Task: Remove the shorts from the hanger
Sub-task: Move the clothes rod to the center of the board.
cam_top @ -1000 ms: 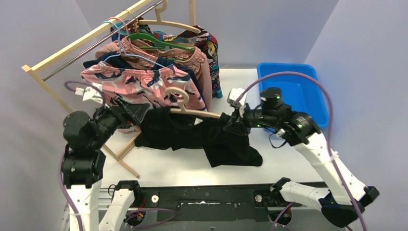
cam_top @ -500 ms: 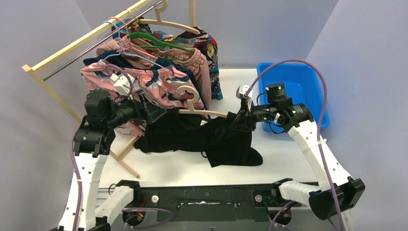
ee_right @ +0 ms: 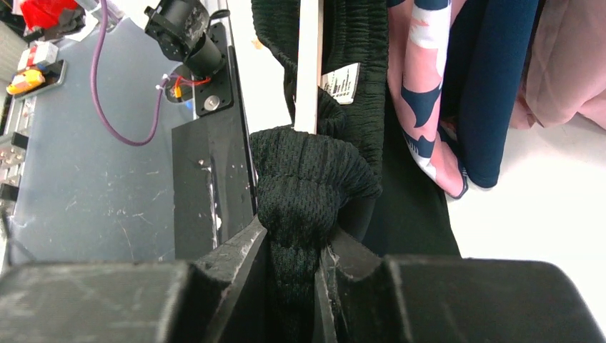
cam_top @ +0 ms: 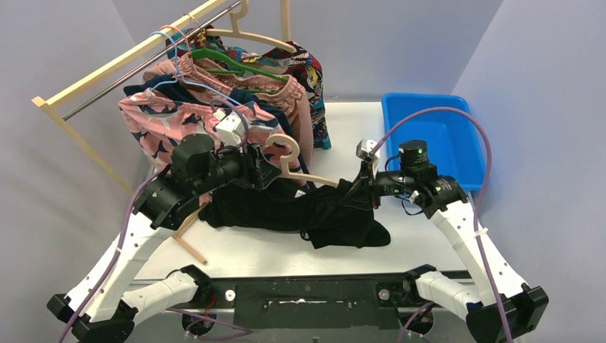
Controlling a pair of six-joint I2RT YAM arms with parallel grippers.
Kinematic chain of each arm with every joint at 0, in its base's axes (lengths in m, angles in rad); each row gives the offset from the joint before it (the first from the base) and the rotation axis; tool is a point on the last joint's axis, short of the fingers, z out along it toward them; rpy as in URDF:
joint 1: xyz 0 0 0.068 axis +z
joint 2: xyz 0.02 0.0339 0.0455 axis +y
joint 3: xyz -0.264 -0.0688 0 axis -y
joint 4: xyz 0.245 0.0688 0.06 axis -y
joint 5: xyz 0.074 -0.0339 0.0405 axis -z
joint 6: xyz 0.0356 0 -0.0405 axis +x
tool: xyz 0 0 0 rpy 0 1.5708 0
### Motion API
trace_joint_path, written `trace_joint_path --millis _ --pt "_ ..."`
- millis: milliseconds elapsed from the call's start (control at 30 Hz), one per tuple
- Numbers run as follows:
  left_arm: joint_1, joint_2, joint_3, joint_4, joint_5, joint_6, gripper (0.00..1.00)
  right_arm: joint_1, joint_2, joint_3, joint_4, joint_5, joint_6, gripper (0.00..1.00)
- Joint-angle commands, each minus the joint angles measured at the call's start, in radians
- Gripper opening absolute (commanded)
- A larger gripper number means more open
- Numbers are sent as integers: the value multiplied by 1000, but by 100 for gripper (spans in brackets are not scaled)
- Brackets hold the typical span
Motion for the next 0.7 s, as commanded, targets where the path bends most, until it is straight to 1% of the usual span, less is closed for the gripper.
trace_joint_path --millis 0,67,167,267,400,467,533,667 --pt "-35 -25 -51 185 -75 -57 59 24 -29 1 217 -43 125 4" --pt "-52 -44 -89 230 -134 -58 56 39 -27 -3 238 -23 150 4" --pt "-57 -81 -141 225 -204 -16 55 62 -22 -8 245 28 171 4" --pt "-58 -103 -167 239 -181 32 56 91 -16 -17 254 59 193 5" --pt "-57 -89 -199 344 -123 -19 57 144 -4 -25 295 97 219 5" --pt "-58 -64 -210 357 -119 -38 57 165 2 -24 304 117 229 5" --pt "-58 -50 -201 316 -160 -46 57 172 4 -23 299 133 236 5" --pt "-58 -126 -205 196 -349 -40 64 173 -6 -33 281 169 235 5"
